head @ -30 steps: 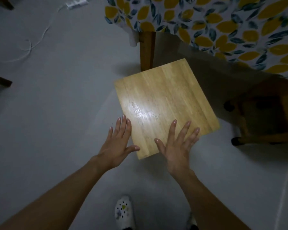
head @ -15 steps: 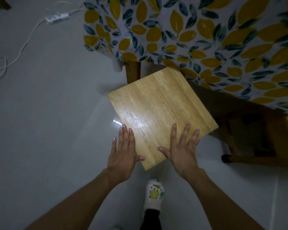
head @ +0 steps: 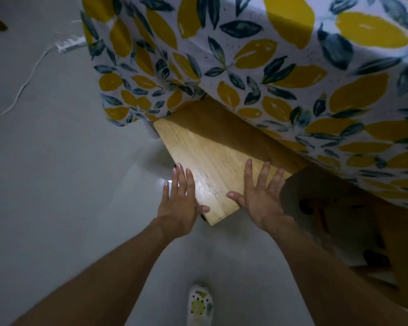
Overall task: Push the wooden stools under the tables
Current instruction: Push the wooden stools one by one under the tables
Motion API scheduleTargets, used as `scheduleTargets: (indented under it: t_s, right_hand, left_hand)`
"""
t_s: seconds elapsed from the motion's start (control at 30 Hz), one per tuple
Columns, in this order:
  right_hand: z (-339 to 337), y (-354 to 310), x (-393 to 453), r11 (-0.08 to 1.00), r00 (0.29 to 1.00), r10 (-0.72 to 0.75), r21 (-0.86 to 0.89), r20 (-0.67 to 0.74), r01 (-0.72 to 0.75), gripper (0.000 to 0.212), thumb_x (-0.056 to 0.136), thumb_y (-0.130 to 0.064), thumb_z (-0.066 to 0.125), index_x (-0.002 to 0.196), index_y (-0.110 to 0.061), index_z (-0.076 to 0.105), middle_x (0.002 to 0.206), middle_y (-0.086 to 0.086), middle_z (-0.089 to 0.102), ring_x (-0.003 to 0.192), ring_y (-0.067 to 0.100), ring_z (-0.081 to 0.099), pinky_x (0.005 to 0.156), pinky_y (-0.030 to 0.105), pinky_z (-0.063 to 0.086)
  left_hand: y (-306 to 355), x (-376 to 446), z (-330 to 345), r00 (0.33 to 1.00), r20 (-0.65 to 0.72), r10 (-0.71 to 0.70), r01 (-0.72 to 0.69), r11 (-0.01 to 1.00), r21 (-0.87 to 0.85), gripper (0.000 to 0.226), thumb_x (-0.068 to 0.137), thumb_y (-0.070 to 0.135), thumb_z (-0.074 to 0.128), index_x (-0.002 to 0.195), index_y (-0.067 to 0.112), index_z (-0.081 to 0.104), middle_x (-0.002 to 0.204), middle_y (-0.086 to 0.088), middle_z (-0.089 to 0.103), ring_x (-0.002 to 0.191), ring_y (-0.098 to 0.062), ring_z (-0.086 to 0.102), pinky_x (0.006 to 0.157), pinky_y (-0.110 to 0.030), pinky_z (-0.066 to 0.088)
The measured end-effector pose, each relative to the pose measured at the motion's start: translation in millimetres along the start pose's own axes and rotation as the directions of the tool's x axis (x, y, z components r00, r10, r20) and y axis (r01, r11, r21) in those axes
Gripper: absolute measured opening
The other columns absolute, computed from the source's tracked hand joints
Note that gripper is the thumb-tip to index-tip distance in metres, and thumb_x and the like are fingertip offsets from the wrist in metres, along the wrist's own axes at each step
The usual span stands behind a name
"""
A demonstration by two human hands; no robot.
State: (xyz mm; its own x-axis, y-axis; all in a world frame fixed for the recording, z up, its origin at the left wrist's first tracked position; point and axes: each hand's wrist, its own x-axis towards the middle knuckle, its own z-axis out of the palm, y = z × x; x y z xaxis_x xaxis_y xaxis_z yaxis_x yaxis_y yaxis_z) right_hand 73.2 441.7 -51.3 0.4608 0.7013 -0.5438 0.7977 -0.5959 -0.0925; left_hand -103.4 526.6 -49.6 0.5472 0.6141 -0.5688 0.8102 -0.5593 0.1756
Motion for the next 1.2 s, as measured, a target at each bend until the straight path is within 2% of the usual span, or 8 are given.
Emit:
scheduleTargets:
  t_s: [0.23, 0.4, 0.53, 0.63, 0.8, 0.9, 1.03, 1.2]
  right_hand:
    - [-44.7, -11.7, -15.8, 0.998, 0.988, 0.034, 0.052, 0.148, -0.042, 0.083, 0.090, -0.069, 0.019, 0.149, -0.025, -0.020, 0.157, 0.020, -0.021, 0.142, 0.044, -0.021, 0.116, 0.057, -0.007]
    - [-127.2, -64.4, -57.7, 0.974, 0.990, -0.124, 0.185, -0.062, 0.134, 0.071, 0.095, -0.059, 0.026, 0.152, -0.021, 0.009, 0.162, 0.004, 0.008, 0.149, 0.026, -0.003, 0.121, 0.044, -0.002]
    - [-216.7, -130.4, -90.6, 0.918, 0.934, -0.251, 0.242, -0.254, 0.313, 0.063, 0.094, -0.056, 0.034, 0.146, -0.021, 0.034, 0.156, 0.003, 0.029, 0.146, 0.022, 0.015, 0.121, 0.039, 0.006]
    - [-291.0, -176.6, -107.2, 0.867, 0.887, -0.285, 0.297, -0.363, 0.400, 0.065, 0.091, -0.058, 0.036, 0.144, -0.021, 0.038, 0.154, 0.001, 0.035, 0.145, 0.020, 0.020, 0.121, 0.040, 0.010]
    - [-393.0, -243.5, -111.4, 0.828, 0.872, -0.241, 0.379, -0.425, 0.413, 0.073, 0.086, -0.065, 0.034, 0.145, -0.023, 0.036, 0.157, 0.001, 0.027, 0.147, 0.019, 0.015, 0.121, 0.040, 0.007]
    - [-441.7, -278.6, -98.2, 0.801, 0.866, -0.208, 0.428, -0.455, 0.418, 0.064, 0.091, -0.056, 0.046, 0.146, -0.025, 0.035, 0.158, -0.002, 0.024, 0.147, 0.016, 0.013, 0.121, 0.040, 0.009]
    - [-492.8, -320.8, -67.3, 0.801, 0.865, -0.123, 0.466, -0.487, 0.377, 0.062, 0.092, -0.053, 0.049, 0.146, -0.024, 0.035, 0.158, -0.002, 0.024, 0.146, 0.015, 0.015, 0.120, 0.039, 0.014]
    - [-544.8, -372.0, -10.6, 0.792, 0.859, 0.007, 0.527, -0.512, 0.308, 0.062, 0.091, -0.053, 0.051, 0.143, -0.024, 0.038, 0.156, 0.000, 0.029, 0.144, 0.017, 0.023, 0.118, 0.038, 0.019]
  left_hand:
    - [-27.9, -13.5, -59.9, 0.978, 0.202, 0.051, -0.063, 0.996, 0.057, 0.077, 0.094, 0.057, 0.026, 0.146, 0.024, -0.019, 0.155, -0.006, -0.026, 0.141, -0.028, -0.026, 0.113, -0.054, -0.010]
    - [-30.7, -64.1, -139.3, 0.991, -0.068, -0.113, 0.100, 0.979, -0.178, 0.063, 0.100, 0.038, 0.028, 0.150, 0.018, -0.004, 0.159, -0.008, -0.013, 0.145, -0.028, -0.016, 0.116, -0.047, -0.002]
    - [-43.0, -109.0, -232.7, 0.949, -0.256, -0.182, 0.075, 0.923, -0.378, 0.053, 0.100, 0.029, 0.034, 0.149, 0.019, 0.016, 0.160, -0.006, 0.002, 0.146, -0.027, -0.007, 0.117, -0.046, 0.000]
    - [-63.3, -132.9, -309.3, 0.901, -0.371, -0.222, -0.008, 0.850, -0.527, 0.051, 0.099, 0.026, 0.037, 0.147, 0.020, 0.024, 0.159, -0.001, 0.011, 0.146, -0.027, -0.001, 0.117, -0.046, 0.001]
    - [-114.7, -151.8, -419.7, 0.875, -0.454, -0.168, -0.125, 0.827, -0.548, 0.049, 0.098, 0.030, 0.041, 0.145, 0.020, 0.030, 0.157, 0.002, 0.020, 0.146, -0.023, 0.006, 0.119, -0.042, 0.002]
    - [-151.0, -144.2, -476.9, 0.898, -0.427, -0.103, -0.172, 0.812, -0.558, 0.052, 0.096, 0.034, 0.045, 0.144, 0.023, 0.030, 0.155, 0.003, 0.024, 0.145, -0.017, 0.016, 0.119, -0.042, 0.008]
    - [-195.4, -117.1, -544.6, 0.872, -0.487, -0.054, -0.296, 0.734, -0.612, 0.050, 0.094, 0.028, 0.053, 0.141, 0.019, 0.039, 0.151, 0.002, 0.035, 0.132, 0.000, 0.027, 0.110, -0.015, 0.014]
    - [-240.1, -63.7, -626.8, 0.855, -0.516, 0.048, -0.382, 0.731, -0.566, 0.047, 0.094, 0.026, 0.053, 0.139, 0.022, 0.041, 0.151, 0.004, 0.034, 0.137, -0.004, 0.027, 0.107, -0.012, 0.013]
